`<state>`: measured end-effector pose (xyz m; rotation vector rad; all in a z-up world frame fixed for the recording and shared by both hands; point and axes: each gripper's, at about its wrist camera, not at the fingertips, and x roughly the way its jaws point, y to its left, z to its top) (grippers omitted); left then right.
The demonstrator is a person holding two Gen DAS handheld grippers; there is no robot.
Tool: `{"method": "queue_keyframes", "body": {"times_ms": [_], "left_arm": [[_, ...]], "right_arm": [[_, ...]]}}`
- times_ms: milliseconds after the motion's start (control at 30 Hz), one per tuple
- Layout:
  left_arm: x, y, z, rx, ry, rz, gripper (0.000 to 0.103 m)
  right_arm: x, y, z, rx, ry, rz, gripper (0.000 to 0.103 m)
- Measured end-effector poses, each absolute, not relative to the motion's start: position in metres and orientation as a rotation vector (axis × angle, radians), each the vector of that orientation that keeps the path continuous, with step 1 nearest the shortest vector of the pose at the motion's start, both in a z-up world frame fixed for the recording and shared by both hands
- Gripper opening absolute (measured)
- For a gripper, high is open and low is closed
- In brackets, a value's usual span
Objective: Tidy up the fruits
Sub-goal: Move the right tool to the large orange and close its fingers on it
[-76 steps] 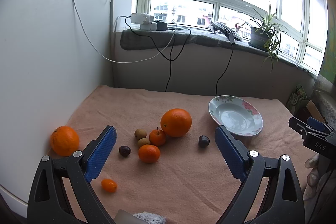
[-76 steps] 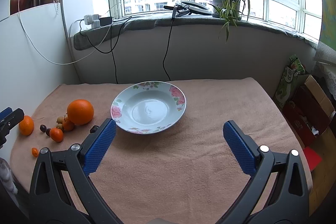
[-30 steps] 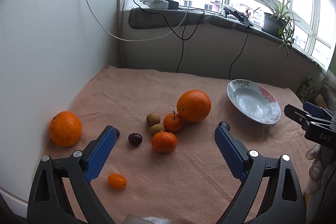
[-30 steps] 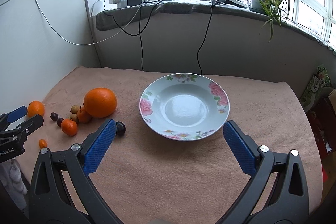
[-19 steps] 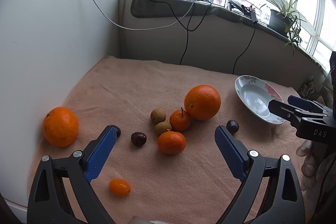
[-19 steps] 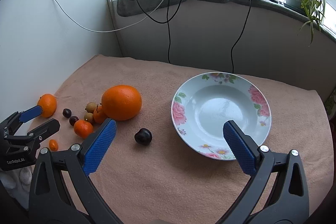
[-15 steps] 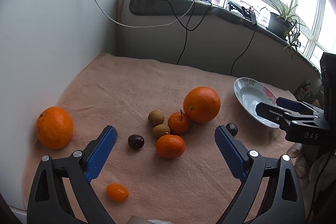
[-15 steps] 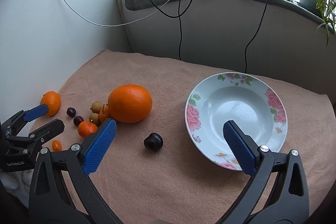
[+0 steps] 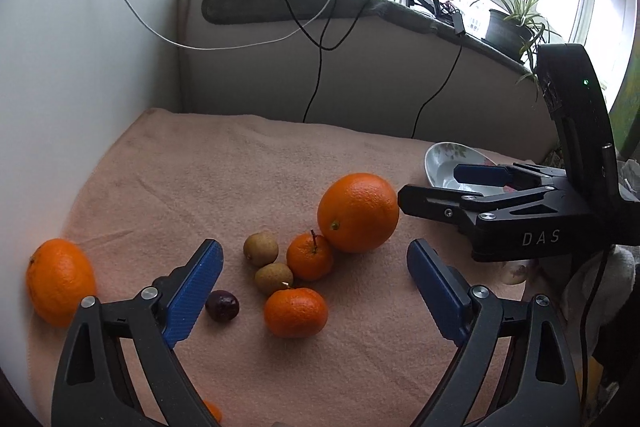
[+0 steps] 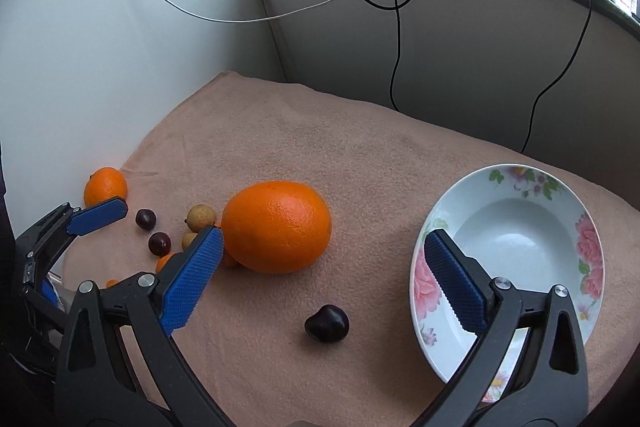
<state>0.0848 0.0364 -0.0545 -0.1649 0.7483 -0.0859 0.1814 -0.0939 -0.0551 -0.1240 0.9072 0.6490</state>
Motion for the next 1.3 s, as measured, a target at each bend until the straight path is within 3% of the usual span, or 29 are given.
{"method": "queue_keyframes", "body": {"times_ms": [400, 1300], "left_arm": [[0.118, 0.017, -0.06, -0.112, 0.792, -0.182, 0.079], [0.149, 0.001, -0.079, 0.002, 0.883, -0.252, 0.068]], "right_arm": [[0.195, -0.076, -0.061, -0.148, 0.967, 0.752, 0.096], [0.215, -0.058, -0.09, -0.153, 1.119, 0.91, 0.083]]}}
